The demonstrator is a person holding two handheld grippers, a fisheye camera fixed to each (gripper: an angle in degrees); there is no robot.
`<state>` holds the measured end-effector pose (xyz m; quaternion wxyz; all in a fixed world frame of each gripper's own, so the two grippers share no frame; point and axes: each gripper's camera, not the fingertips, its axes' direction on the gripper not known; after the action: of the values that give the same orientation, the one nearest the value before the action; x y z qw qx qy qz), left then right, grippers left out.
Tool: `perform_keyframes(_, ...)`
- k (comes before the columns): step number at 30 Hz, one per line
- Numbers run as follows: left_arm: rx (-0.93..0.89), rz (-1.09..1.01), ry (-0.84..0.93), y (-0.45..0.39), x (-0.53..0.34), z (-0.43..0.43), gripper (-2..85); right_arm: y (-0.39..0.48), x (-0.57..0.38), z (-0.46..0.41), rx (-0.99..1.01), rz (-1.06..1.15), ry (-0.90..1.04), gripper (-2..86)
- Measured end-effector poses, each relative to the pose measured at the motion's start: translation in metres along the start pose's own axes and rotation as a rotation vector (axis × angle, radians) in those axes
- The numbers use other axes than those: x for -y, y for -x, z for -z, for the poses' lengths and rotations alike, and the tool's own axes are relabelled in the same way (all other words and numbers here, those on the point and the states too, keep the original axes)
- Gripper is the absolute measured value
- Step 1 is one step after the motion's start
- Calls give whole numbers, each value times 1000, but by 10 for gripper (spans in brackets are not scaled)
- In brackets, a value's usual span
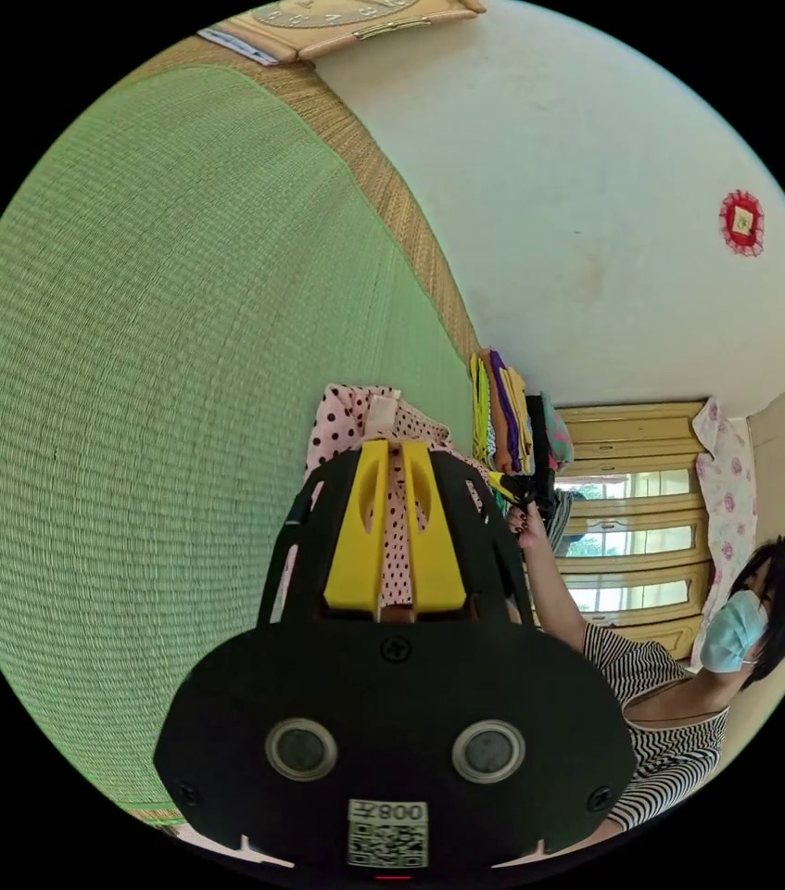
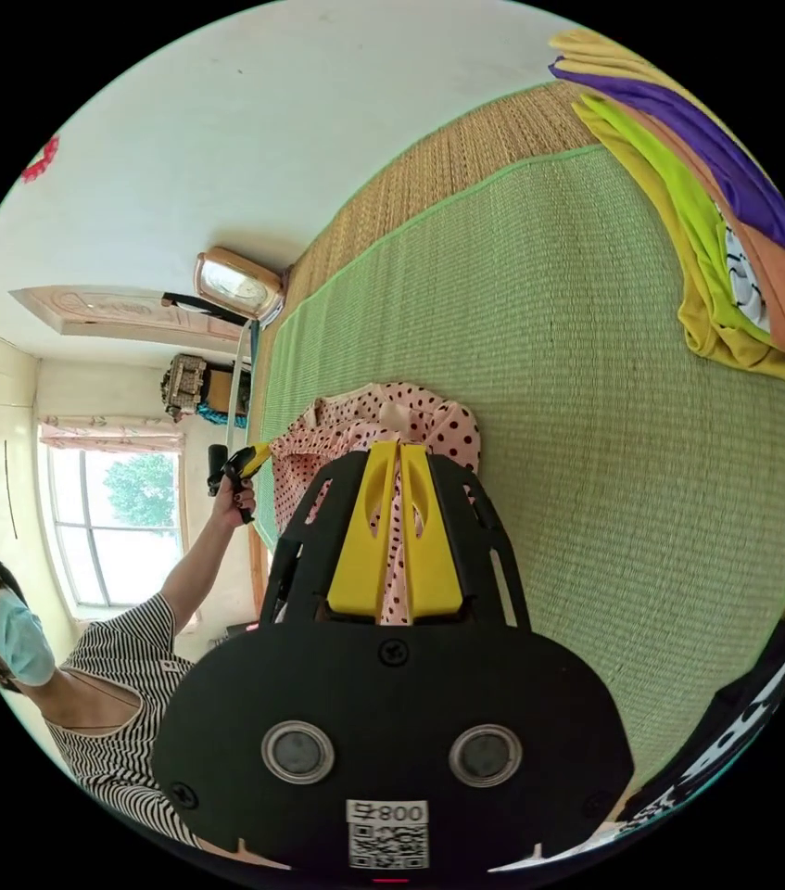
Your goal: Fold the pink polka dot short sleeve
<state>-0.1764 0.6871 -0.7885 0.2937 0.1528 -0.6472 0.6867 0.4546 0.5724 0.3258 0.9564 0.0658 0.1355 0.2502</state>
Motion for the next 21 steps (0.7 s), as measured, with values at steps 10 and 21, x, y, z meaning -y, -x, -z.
perform_keyframes(10, 67, -222, 16, -46, 15, -43, 57, 20, 41, 22, 43, -2, -90, 19)
perform_keyframes(21, 284, -307, 162, -78, 72, -126, 5, 112, 76, -31, -124, 245, 207, 2)
